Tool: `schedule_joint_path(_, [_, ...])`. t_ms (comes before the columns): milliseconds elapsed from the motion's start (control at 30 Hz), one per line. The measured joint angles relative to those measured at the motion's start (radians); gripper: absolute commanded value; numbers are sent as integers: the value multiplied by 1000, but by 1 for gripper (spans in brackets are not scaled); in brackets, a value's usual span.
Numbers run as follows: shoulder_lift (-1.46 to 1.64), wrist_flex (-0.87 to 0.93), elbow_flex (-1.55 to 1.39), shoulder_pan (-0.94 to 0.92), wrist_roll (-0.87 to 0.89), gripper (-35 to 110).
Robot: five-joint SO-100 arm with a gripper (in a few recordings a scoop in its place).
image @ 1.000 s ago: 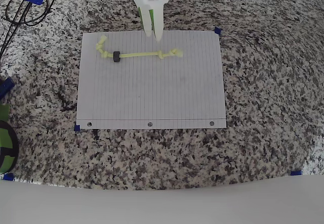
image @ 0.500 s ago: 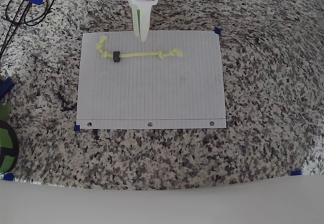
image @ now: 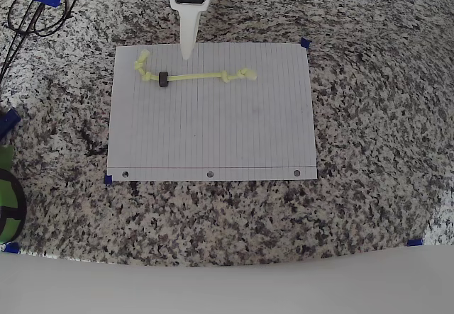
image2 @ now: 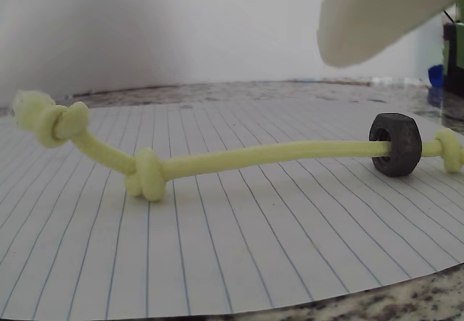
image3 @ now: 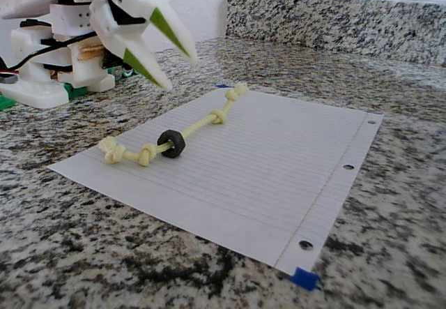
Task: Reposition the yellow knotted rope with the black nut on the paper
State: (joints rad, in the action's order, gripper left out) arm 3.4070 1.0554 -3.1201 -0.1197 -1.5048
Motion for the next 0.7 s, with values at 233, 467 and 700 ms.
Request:
schedule_joint_path(233, [2,23,-31,12,0,56])
schedule_joint_path(467, [0,58,-34,38,-2,56])
schedule_joint_path(700, [0,101,-34,43,-2,56])
